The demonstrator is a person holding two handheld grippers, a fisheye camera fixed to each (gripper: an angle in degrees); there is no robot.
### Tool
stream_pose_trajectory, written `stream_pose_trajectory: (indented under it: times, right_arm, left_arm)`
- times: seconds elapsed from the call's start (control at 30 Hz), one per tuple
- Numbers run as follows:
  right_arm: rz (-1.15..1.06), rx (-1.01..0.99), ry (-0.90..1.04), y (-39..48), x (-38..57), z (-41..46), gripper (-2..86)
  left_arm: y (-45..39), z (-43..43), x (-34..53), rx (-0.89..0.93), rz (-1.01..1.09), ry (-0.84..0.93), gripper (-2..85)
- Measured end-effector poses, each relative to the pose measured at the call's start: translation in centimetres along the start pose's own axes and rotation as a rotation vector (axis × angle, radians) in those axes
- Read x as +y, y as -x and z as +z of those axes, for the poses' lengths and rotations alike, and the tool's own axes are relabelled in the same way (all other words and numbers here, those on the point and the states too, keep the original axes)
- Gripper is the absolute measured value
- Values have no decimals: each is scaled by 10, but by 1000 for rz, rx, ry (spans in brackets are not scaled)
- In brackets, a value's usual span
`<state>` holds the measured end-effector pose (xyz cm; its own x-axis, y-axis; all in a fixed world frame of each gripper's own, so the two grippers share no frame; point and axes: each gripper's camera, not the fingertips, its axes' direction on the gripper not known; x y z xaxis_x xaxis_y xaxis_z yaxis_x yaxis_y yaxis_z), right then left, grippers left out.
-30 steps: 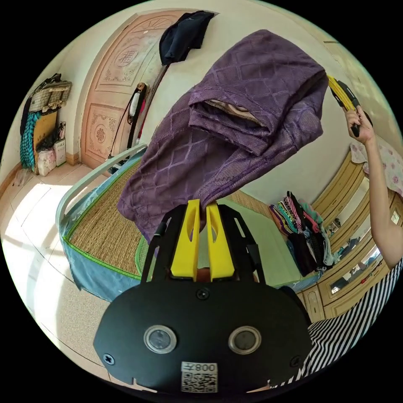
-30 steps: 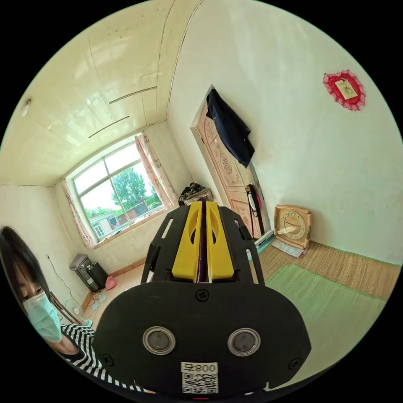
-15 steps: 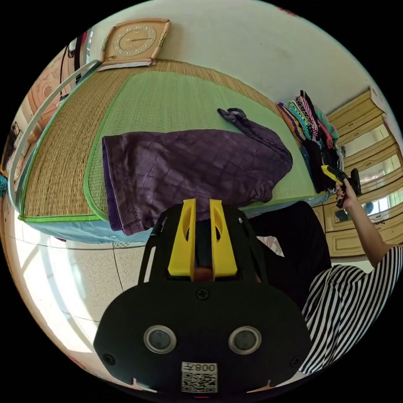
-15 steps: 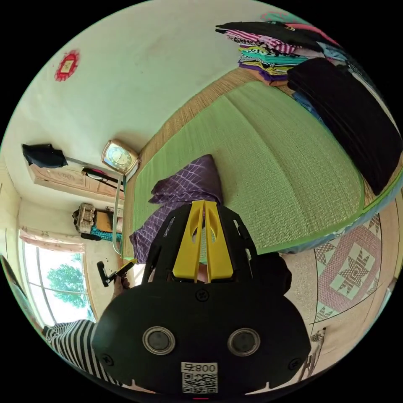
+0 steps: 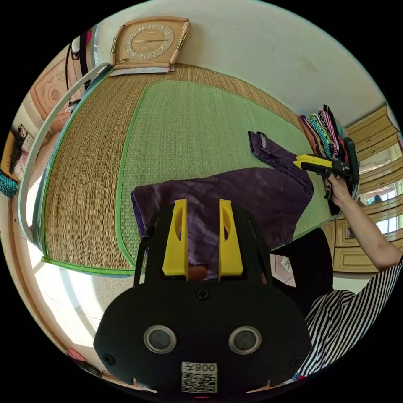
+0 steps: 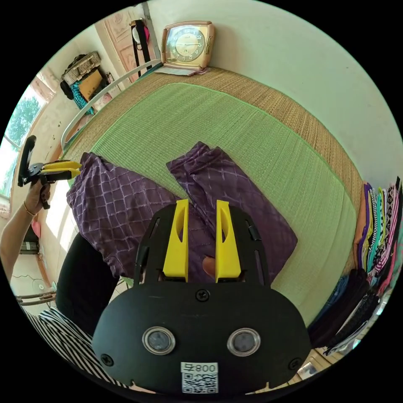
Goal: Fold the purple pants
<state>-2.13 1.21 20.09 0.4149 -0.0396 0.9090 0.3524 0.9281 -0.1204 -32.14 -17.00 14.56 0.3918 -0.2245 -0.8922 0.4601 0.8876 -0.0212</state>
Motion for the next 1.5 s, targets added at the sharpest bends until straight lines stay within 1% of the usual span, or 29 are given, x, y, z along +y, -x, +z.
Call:
stream_pose_trajectory:
  times: [0.1, 0.23, 0.27, 0.3, 0.4, 0.53, 0.63, 0.83, 0.9, 1.0, 1.1, 1.17, 1.23, 1.3, 1.33, 1.4, 1.47, 1.5]
  right_arm:
    - [-60, 16, 38, 4, -25, 10, 104]
    - [-104, 29, 80, 8, -41, 22, 101]
    - [-101, 36, 97, 6, -44, 25, 97]
    - [-90, 41, 101, 3, -45, 25, 89]
    - [-69, 52, 72, -7, -42, 11, 52]
    - [-28, 2, 35, -31, -39, -19, 25]
    - [76, -66, -78, -75, -35, -72, 15]
    - [281, -166, -355, -190, -12, -221, 9]
    - [346, -201, -495, -226, 13, -289, 8]
    - [381, -199, -633, -253, 60, -364, 8]
    - [419, -205, -707, -270, 120, -407, 9]
    - [467, -197, -718, -280, 157, -415, 11]
    - [551, -185, -687, -291, 195, -406, 15]
    - [730, -246, -582, -317, 246, -363, 22]
    - [778, -254, -544, -323, 258, -349, 23]
    - [1005, -329, -395, -342, 310, -294, 31]
    - [1103, -368, -337, -339, 338, -268, 38]
    - [1119, -401, -355, -331, 347, -261, 44]
  left_arm:
    - [-12, 26, -36, -49, 48, 84, 118]
    - [-25, 59, -63, -90, 107, 195, 115]
    - [-31, 61, -66, -139, 126, 178, 107]
    - [-35, 62, -71, -150, 135, 186, 98]
    - [-46, 60, -74, -127, 174, 178, 64]
    - [-55, 48, -78, -122, 169, 132, 45]
    - [-57, 20, -85, -77, 145, 51, 39]
    - [-61, -55, -124, -47, 133, -122, 30]
    - [-63, -90, -138, -70, 144, -190, 28]
    - [-64, -133, -142, -112, 167, -261, 27]
    - [-54, -163, -132, -132, 149, -322, 27]
    - [-42, -170, -121, -139, 113, -350, 27]
    - [-26, -165, -109, -117, 64, -360, 28]
    - [-2, -140, -99, -56, -21, -321, 28]
    - [4, -132, -97, -40, -39, -308, 28]
    - [18, -96, -91, -41, -91, -228, 29]
    - [28, -75, -87, -1, -129, -179, 29]
    - [34, -66, -84, 15, -148, -161, 30]
